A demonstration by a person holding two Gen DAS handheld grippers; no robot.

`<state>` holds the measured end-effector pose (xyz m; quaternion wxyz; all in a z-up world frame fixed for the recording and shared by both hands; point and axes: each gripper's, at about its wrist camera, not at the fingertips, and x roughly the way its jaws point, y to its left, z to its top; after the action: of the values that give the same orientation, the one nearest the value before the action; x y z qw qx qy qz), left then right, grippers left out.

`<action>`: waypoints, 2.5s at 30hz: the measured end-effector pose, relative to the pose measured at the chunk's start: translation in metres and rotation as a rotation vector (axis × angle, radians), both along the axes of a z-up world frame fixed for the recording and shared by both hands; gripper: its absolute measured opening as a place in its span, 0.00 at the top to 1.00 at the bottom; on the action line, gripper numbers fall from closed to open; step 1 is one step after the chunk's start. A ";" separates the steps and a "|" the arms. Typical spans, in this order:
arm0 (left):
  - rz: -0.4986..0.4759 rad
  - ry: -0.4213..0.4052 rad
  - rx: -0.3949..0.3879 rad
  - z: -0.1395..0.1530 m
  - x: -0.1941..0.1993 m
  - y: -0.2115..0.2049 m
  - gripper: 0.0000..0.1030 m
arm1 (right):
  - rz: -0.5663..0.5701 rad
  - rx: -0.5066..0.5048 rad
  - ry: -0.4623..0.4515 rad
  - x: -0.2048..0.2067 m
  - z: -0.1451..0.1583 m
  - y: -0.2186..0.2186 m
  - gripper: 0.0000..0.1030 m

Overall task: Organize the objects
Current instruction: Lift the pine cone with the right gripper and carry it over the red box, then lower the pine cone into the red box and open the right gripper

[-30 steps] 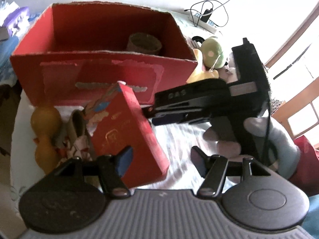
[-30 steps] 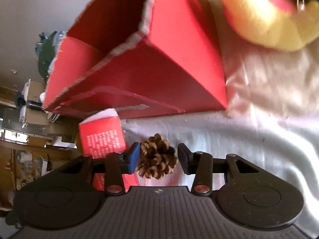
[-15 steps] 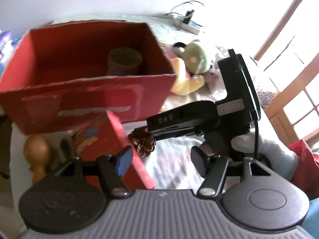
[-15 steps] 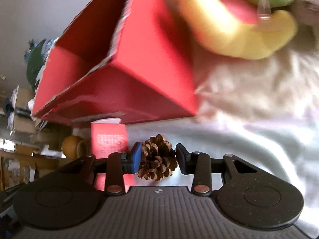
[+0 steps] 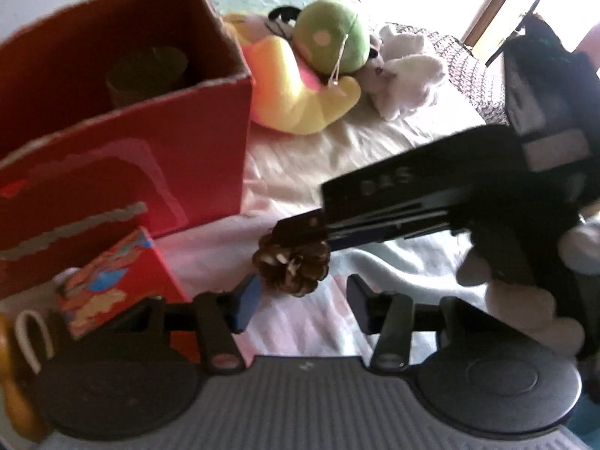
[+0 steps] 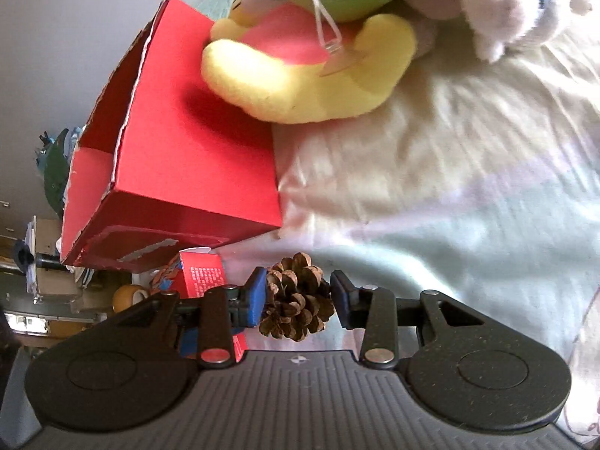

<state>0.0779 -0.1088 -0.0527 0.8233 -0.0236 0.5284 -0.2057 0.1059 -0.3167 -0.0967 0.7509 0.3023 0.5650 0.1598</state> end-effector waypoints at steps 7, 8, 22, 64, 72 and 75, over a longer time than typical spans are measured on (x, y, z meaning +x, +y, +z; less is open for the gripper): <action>-0.014 0.005 -0.052 0.000 0.010 -0.010 0.60 | -0.031 0.011 -0.004 -0.005 0.014 -0.012 0.61; -0.018 -0.001 -0.055 0.001 0.011 -0.012 0.61 | -0.037 0.013 -0.006 -0.006 0.017 -0.016 0.61; -0.086 -0.200 -0.131 0.085 0.016 -0.011 0.63 | -0.079 0.060 -0.182 0.005 0.102 -0.016 0.61; -0.027 -0.013 -0.047 0.038 0.117 0.132 0.62 | 0.667 -0.676 -0.119 0.141 0.077 0.219 0.61; -0.042 0.030 -0.075 0.030 0.119 0.131 0.60 | 0.830 -0.759 -0.080 0.142 0.071 0.221 0.61; -0.044 0.037 -0.078 0.028 0.121 0.128 0.59 | 0.840 -0.765 -0.072 0.143 0.071 0.219 0.61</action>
<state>0.1991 0.0189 -0.0250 0.8072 -0.0476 0.5355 -0.2437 0.2484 -0.0981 -0.0261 0.6979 -0.2475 0.6282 0.2388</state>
